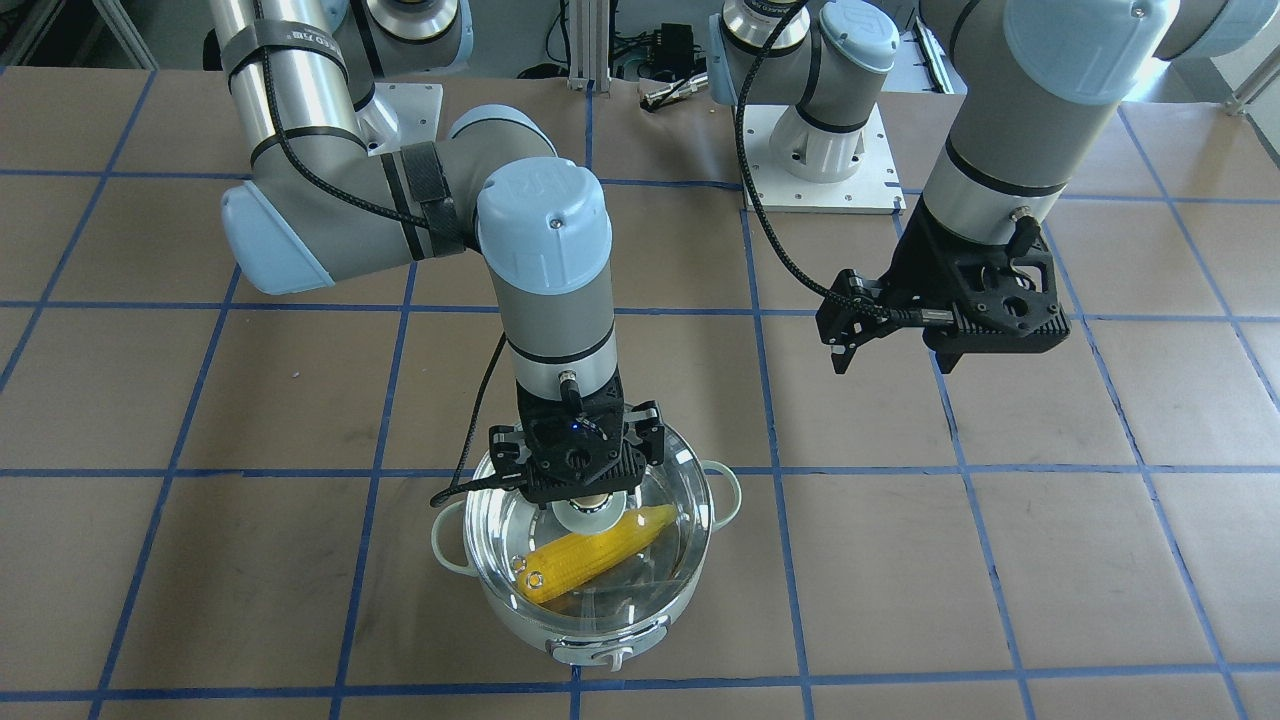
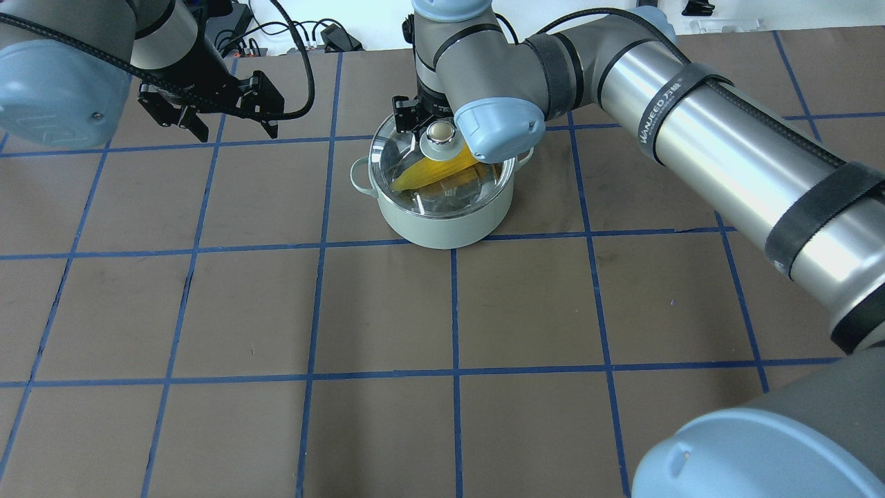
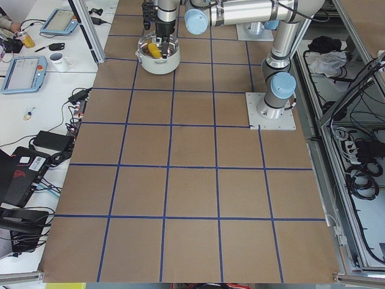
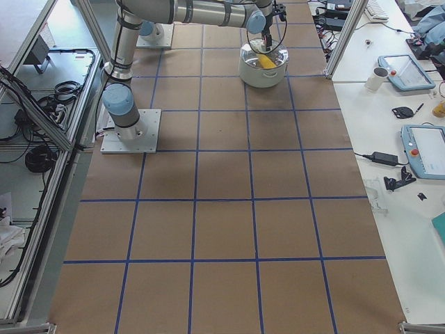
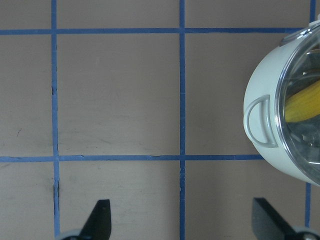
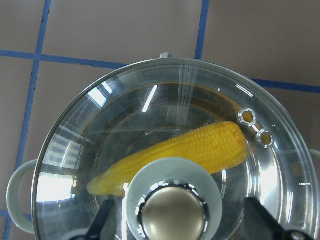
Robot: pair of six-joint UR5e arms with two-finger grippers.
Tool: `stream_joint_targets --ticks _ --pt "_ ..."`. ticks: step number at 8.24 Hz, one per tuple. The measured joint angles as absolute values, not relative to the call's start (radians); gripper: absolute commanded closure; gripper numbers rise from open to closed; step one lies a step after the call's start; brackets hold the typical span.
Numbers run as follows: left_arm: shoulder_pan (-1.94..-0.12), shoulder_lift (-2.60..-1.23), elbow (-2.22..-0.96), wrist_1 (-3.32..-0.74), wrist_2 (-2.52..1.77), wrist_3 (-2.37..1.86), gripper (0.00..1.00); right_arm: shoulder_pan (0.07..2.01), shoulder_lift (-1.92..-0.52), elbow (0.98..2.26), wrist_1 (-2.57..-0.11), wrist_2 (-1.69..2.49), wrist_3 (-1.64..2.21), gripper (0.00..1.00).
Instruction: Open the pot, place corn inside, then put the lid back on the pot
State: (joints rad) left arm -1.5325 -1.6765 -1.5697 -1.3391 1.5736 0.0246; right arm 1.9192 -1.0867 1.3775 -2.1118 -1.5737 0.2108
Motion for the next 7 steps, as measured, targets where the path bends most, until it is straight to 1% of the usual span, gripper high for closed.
stream_joint_targets --ticks 3,7 --pt "-1.532 -1.676 -1.57 -1.339 1.574 0.025 0.0 1.865 -1.184 1.387 -2.012 -1.572 0.182 0.0" --pt "-1.532 -1.676 -1.57 -1.342 1.573 0.026 0.0 1.701 -1.438 1.472 -1.709 -1.531 0.079 0.0"
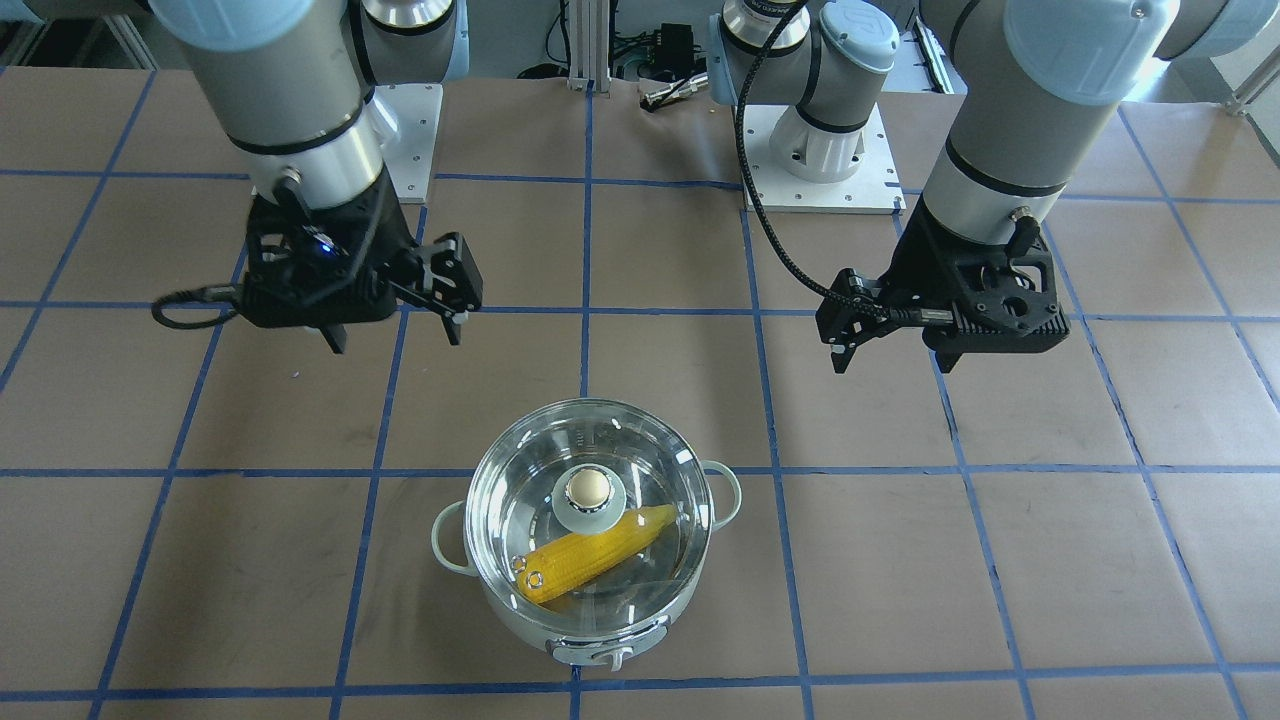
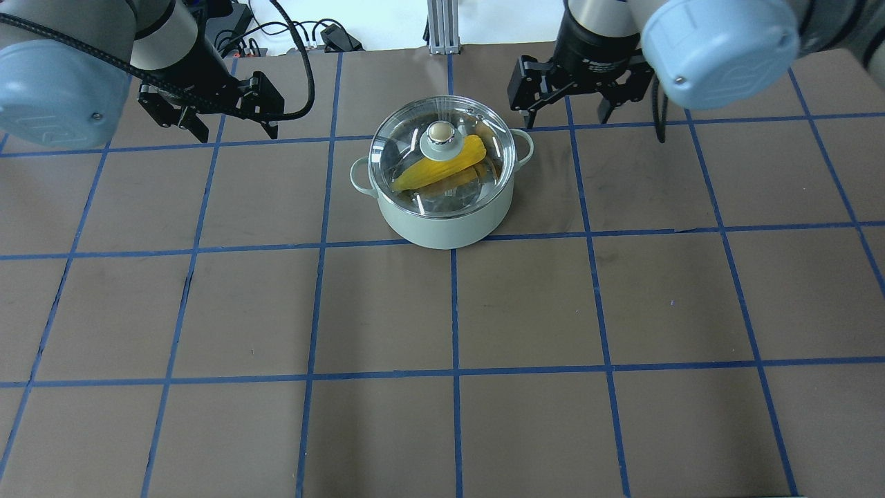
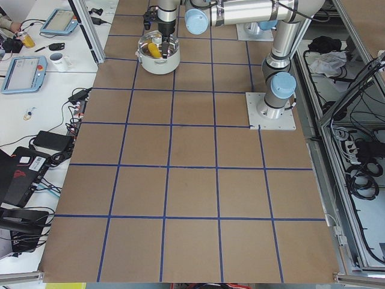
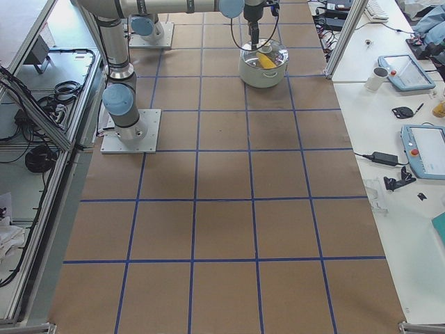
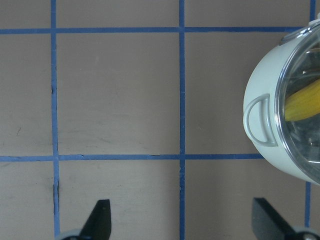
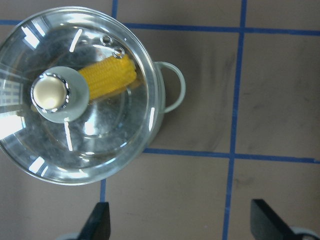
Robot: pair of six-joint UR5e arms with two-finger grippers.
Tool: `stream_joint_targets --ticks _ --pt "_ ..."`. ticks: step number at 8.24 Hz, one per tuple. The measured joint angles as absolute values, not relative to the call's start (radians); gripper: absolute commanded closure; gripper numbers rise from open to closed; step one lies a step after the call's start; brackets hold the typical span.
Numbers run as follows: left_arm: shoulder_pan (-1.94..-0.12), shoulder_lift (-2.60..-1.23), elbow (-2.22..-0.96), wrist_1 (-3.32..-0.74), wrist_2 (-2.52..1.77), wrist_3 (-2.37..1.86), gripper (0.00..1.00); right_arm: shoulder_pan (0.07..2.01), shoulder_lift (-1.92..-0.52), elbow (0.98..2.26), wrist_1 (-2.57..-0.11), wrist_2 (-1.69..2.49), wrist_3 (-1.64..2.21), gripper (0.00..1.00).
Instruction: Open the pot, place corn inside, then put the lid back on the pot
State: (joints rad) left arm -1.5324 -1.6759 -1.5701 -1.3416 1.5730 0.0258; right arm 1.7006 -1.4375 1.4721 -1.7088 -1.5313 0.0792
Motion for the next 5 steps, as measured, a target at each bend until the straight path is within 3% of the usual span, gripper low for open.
stream_joint_targets --ticks 5 --pt "-1.532 -1.673 -1.571 -1.344 1.574 0.027 0.0 1.626 -1.582 1.512 -1.495 -1.536 0.05 0.0"
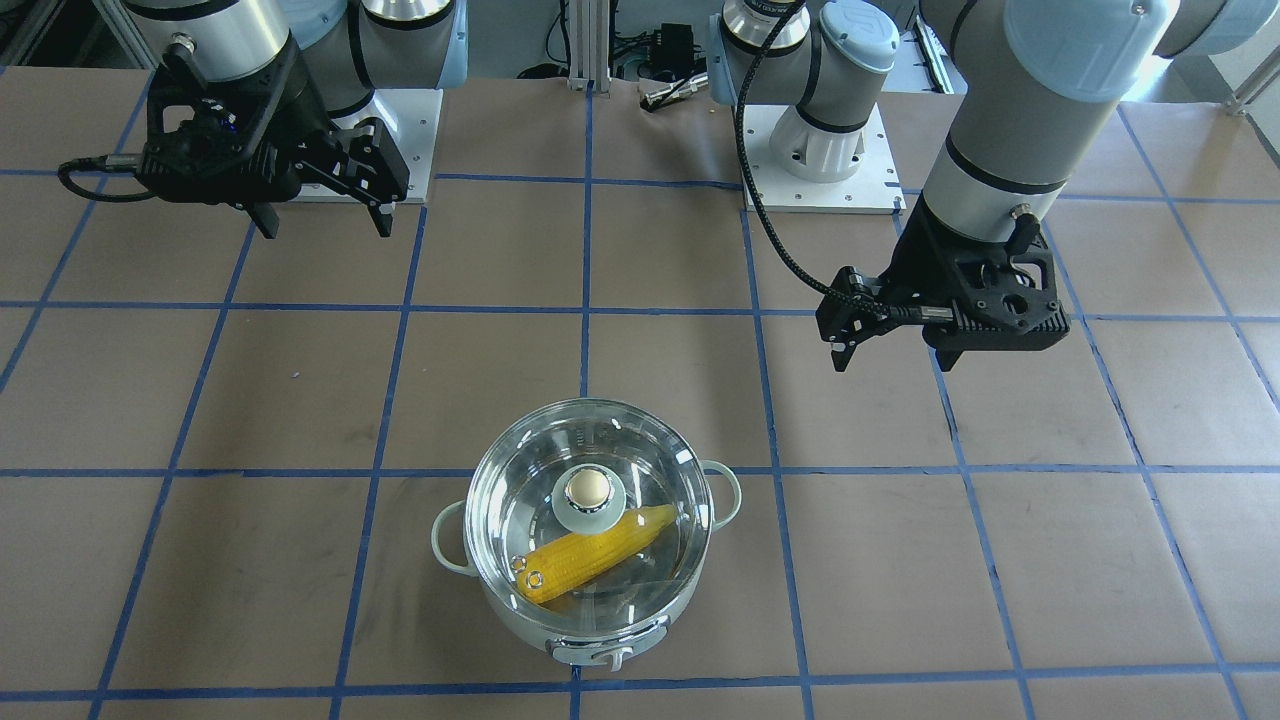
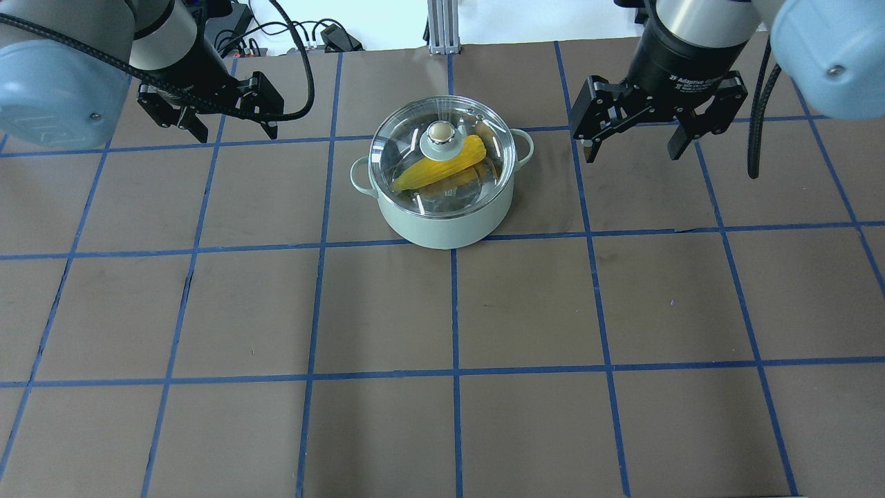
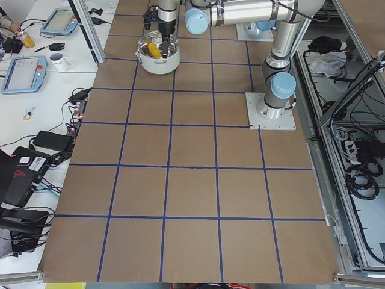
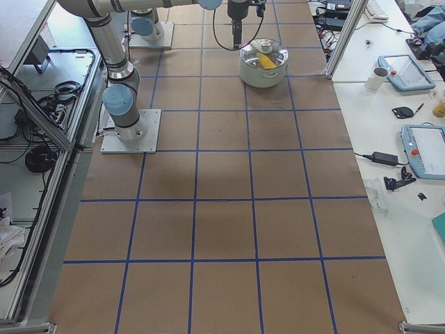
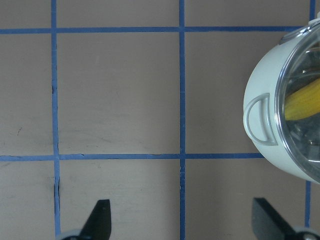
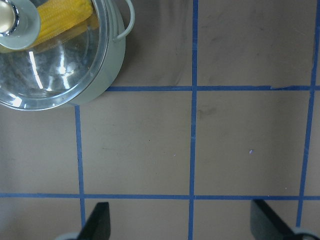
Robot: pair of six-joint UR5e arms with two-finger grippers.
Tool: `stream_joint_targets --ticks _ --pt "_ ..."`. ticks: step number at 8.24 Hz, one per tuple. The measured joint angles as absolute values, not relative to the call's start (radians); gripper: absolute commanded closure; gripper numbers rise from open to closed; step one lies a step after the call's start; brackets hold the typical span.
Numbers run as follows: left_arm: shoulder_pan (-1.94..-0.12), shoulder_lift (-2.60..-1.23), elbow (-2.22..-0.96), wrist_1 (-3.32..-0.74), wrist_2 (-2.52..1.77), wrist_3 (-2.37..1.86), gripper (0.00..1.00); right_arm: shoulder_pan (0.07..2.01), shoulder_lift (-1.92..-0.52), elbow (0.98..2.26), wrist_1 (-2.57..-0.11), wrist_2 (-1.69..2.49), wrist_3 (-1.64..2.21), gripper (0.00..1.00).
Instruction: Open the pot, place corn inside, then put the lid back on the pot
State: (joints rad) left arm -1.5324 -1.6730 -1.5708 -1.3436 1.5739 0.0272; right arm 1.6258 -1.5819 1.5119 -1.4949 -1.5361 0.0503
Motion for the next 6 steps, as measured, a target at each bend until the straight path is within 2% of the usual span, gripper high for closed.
stream_joint_targets --ticks 6 --pt "-1.532 -1.672 -1.574 -1.343 1.573 0.035 0.0 1.623 -1.604 1.525 -1.488 -1.558 0.046 0.0"
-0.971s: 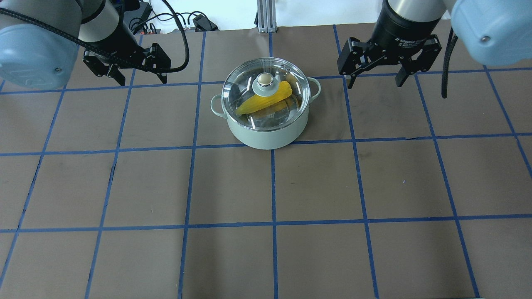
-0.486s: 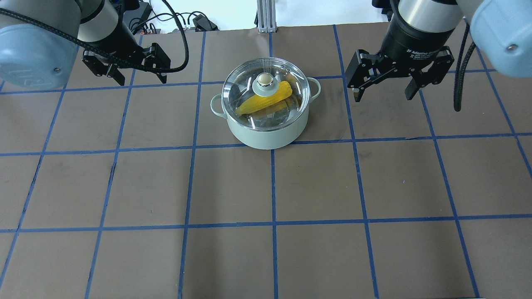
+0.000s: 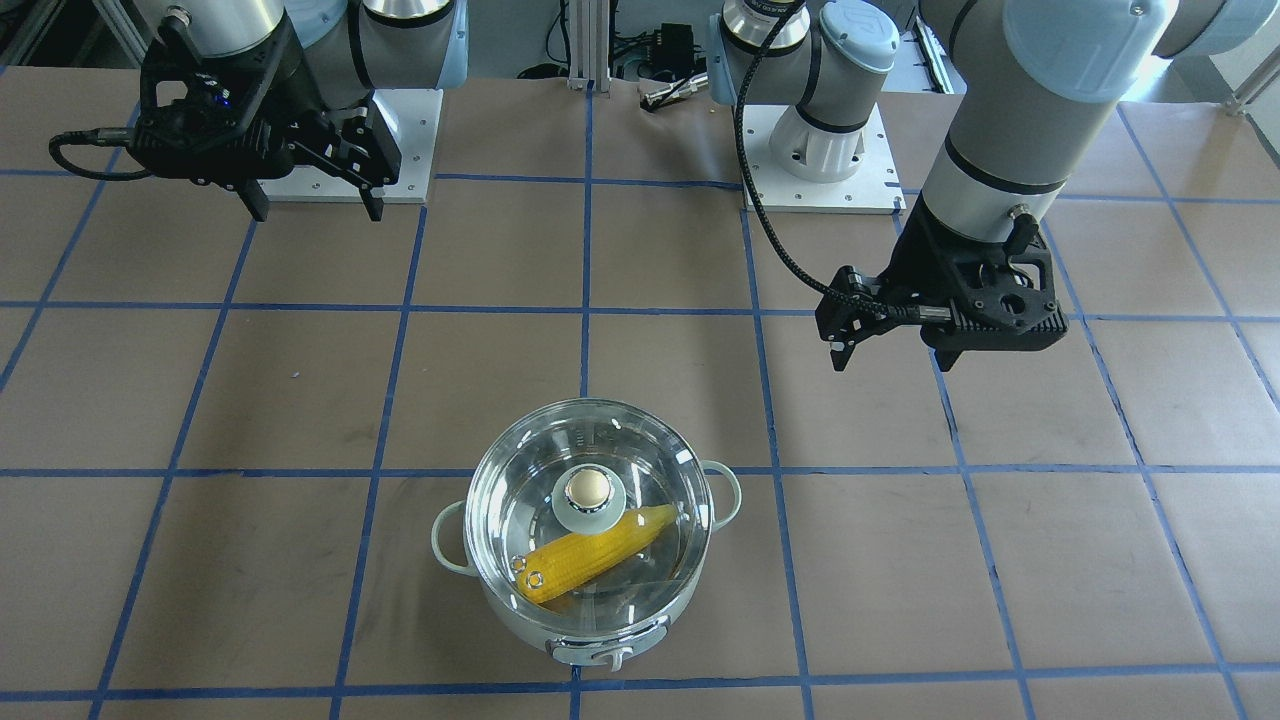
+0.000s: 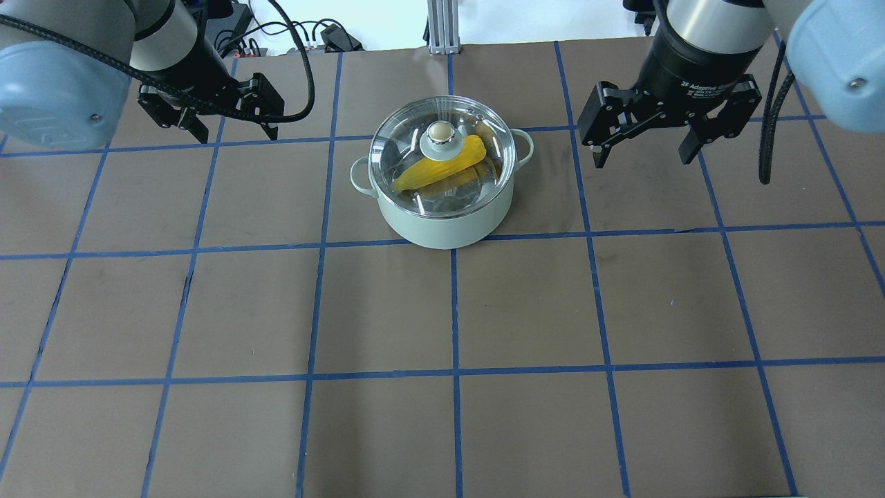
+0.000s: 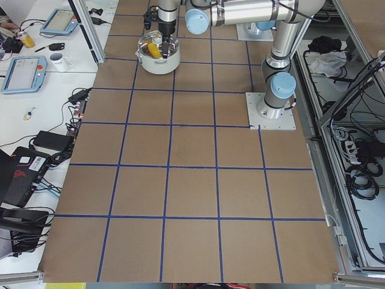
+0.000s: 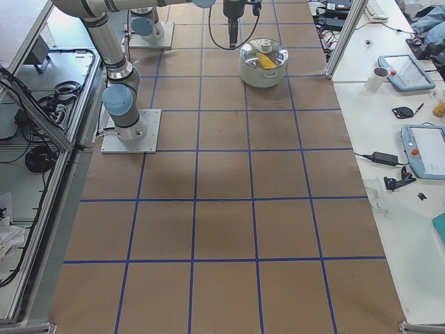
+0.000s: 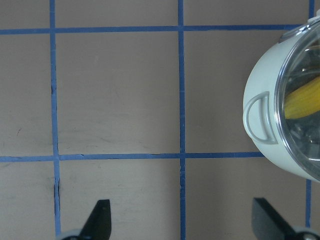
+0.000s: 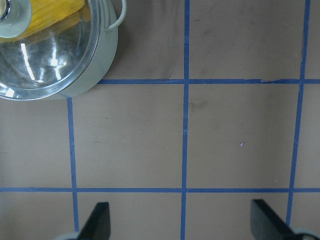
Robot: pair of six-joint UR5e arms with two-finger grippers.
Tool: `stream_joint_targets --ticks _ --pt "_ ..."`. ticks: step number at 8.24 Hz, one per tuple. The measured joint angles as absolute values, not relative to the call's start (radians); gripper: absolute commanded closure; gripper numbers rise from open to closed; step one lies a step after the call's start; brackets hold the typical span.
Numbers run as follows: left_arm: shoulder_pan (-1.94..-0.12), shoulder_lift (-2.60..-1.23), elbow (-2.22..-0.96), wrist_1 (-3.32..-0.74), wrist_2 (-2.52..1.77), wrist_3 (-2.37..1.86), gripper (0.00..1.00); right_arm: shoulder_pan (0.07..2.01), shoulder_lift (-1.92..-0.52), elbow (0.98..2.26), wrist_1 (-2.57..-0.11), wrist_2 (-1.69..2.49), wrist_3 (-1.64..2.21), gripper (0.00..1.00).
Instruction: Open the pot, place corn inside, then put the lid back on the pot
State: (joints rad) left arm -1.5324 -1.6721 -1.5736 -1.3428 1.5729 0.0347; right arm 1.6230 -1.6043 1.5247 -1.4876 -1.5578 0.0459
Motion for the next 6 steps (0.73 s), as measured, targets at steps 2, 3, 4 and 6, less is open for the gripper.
stream_joint_targets --ticks 2,3,4,6 --pt "-1.532 -1.672 -1.574 -1.342 1.572 0.036 0.0 1.622 -1.603 1.525 -1.495 -1.558 0.038 0.0" --pt "-1.532 -1.672 -1.574 -1.342 1.572 0.037 0.0 1.62 -1.603 1.525 -1.497 -1.558 0.033 0.0" --pt "-1.532 -1.672 -1.574 -1.342 1.572 0.037 0.0 1.619 -1.603 1.525 -1.498 -1.558 0.031 0.0" --pt "-1.532 -1.675 -1.575 -1.342 1.572 0.038 0.0 1.618 -1.603 1.525 -1.498 -1.559 0.031 0.0"
